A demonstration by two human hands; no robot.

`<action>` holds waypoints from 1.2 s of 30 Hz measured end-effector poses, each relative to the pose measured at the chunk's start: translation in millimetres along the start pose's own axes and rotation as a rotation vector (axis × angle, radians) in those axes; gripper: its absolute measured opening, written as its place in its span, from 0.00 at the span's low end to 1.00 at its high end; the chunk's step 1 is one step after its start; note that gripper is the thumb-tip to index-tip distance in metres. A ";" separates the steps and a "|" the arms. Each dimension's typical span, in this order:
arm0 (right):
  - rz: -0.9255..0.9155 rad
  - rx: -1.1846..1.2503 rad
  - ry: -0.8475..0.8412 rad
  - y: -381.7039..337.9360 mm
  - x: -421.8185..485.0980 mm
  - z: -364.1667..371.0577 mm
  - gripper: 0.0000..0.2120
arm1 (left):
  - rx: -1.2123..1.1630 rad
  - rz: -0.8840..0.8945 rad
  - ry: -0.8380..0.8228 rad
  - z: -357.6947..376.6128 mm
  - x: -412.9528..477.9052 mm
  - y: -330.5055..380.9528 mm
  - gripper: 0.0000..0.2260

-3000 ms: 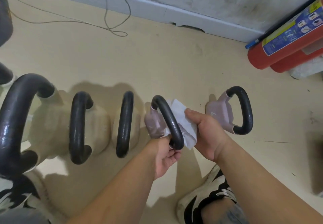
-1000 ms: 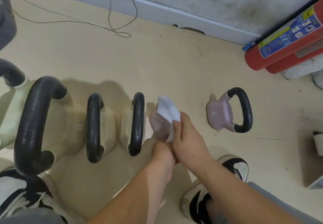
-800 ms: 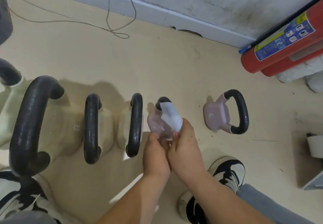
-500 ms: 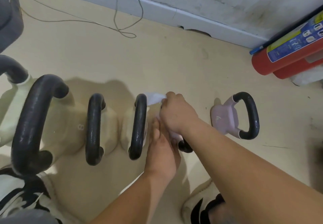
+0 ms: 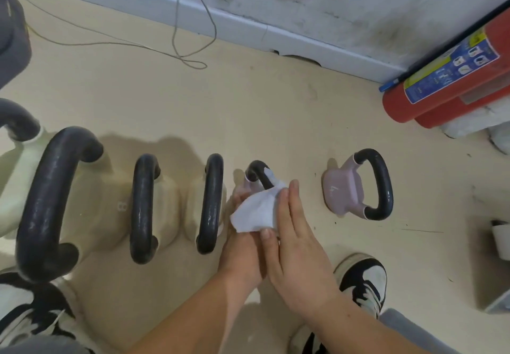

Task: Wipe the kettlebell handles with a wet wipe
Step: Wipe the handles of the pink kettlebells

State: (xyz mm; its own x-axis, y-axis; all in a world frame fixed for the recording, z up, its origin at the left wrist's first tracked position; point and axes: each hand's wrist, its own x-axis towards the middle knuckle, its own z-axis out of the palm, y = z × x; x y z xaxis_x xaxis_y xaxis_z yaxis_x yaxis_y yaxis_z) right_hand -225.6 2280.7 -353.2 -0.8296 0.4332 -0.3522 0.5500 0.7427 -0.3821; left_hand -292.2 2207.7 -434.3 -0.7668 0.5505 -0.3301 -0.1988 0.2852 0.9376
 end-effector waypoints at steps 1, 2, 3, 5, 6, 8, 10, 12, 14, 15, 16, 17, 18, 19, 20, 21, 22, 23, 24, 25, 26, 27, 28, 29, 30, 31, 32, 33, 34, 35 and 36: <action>0.121 0.042 0.016 -11.9 6.8 -0.1 0.34 | 0.188 0.141 -0.008 4.3 -0.6 -10.8 0.20; 0.219 0.061 0.033 -22.2 16.0 1.1 0.32 | 0.245 0.169 -0.068 8.0 -3.0 -13.5 0.23; 0.288 0.054 0.055 -30.9 27.1 0.5 0.29 | 0.146 0.106 -0.095 13.7 0.1 -27.8 0.26; 0.368 0.019 0.072 -40.1 54.6 -3.8 0.20 | 0.065 -0.050 -0.058 9.4 4.4 -26.6 0.24; 0.382 0.007 0.046 -41.9 69.6 -7.4 0.18 | 0.004 -0.067 -0.034 9.1 4.0 -21.6 0.18; 0.341 -0.017 -0.024 -42.4 98.0 -15.2 0.18 | 0.094 -0.076 -0.034 8.8 10.3 -23.2 0.18; 0.264 -0.031 -0.089 -43.5 120.0 -21.4 0.19 | 0.325 -0.021 -0.095 12.2 5.8 -24.1 0.26; 0.188 -0.039 -0.151 -42.8 128.9 -24.2 0.17 | 0.398 -0.058 -0.012 14.1 4.0 -30.3 0.32; 0.054 -0.168 -0.188 -35.9 123.8 -24.1 0.17 | 0.403 -0.033 -0.016 11.2 2.2 -30.1 0.30; -0.042 -0.280 -0.178 -30.1 116.3 -23.0 0.19 | 0.409 -0.033 -0.026 11.0 3.5 -27.6 0.30; -0.133 -0.378 -0.164 -24.7 106.9 -21.6 0.21 | 0.439 -0.024 -0.055 9.6 3.7 -27.0 0.31; -0.215 -0.443 -0.156 -20.9 96.6 -21.9 0.23 | 0.462 0.007 -0.082 9.1 3.4 -26.3 0.33; -0.288 -0.479 -0.153 -17.1 88.2 -22.4 0.26 | 0.458 0.031 -0.083 9.3 2.6 -28.9 0.36; -0.356 -0.522 -0.118 -12.4 82.7 -21.6 0.25 | 0.417 0.029 -0.061 9.4 2.1 -30.6 0.38; -0.401 -0.554 -0.079 -8.2 80.4 -21.1 0.23 | 0.394 0.012 -0.057 8.7 2.1 -30.0 0.40; -0.427 -0.555 -0.048 -6.0 81.4 -20.2 0.22 | 0.365 -0.019 -0.067 7.8 2.8 -29.2 0.39; -0.389 -0.491 -0.094 -9.8 84.3 -22.7 0.23 | 0.361 -0.048 -0.071 7.5 4.3 -29.6 0.37; -0.334 -0.406 -0.133 -14.7 91.0 -24.0 0.23 | 0.373 -0.057 -0.070 6.8 4.5 -28.9 0.35; -0.258 -0.332 -0.181 -22.4 99.7 -27.9 0.22 | 0.379 -0.050 -0.071 6.0 3.7 -28.3 0.33; -0.176 -0.292 -0.220 -28.9 111.7 -30.8 0.20 | 0.371 -0.043 -0.071 4.4 3.0 -26.5 0.32; -0.105 -0.281 -0.243 -34.6 125.7 -32.4 0.16 | 0.354 -0.040 -0.071 2.8 1.9 -24.9 0.33; -0.041 -0.278 -0.274 -39.7 139.2 -32.9 0.12 | 0.350 -0.047 -0.076 2.7 0.7 -24.9 0.34; 0.011 -0.284 -0.307 -44.8 150.9 -32.4 0.09 | 0.358 -0.054 -0.081 2.3 -0.1 -25.2 0.35; 0.050 -0.306 -0.339 -50.0 160.6 -32.1 0.08 | 0.376 -0.057 -0.084 2.0 0.2 -25.9 0.36; 0.080 -0.324 -0.365 -54.2 167.6 -31.8 0.07 | 0.391 -0.052 -0.081 2.6 0.5 -27.0 0.37; 0.109 -0.332 -0.394 -56.8 170.4 -31.3 0.06 | 0.390 -0.045 -0.075 3.0 0.3 -27.4 0.37; 0.131 -0.326 -0.404 -57.4 170.2 -30.9 0.05 | 0.393 -0.040 -0.073 3.4 0.2 -28.8 0.37; 0.139 -0.299 -0.397 -56.1 167.6 -30.7 0.05 | 0.393 -0.035 -0.073 3.6 0.4 -29.0 0.37; 0.129 -0.260 -0.368 -54.5 162.7 -31.1 0.06 | 0.388 -0.034 -0.073 4.6 1.1 -30.7 0.37; 0.103 -0.231 -0.329 -52.0 154.3 -31.7 0.06 | 0.379 -0.040 -0.067 4.9 1.7 -31.1 0.37; 0.054 -0.229 -0.290 -47.1 143.4 -30.5 0.05 | 0.375 -0.041 -0.062 6.2 3.0 -31.6 0.36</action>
State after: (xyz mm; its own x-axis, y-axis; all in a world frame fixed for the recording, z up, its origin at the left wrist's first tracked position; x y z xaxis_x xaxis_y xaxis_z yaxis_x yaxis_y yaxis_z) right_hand -373.5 2323.4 -359.7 -0.7206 0.3363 -0.6063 0.5290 0.8320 -0.1672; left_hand -284.4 2205.2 -465.7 -0.7219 0.5759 -0.3836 0.0173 0.5691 0.8221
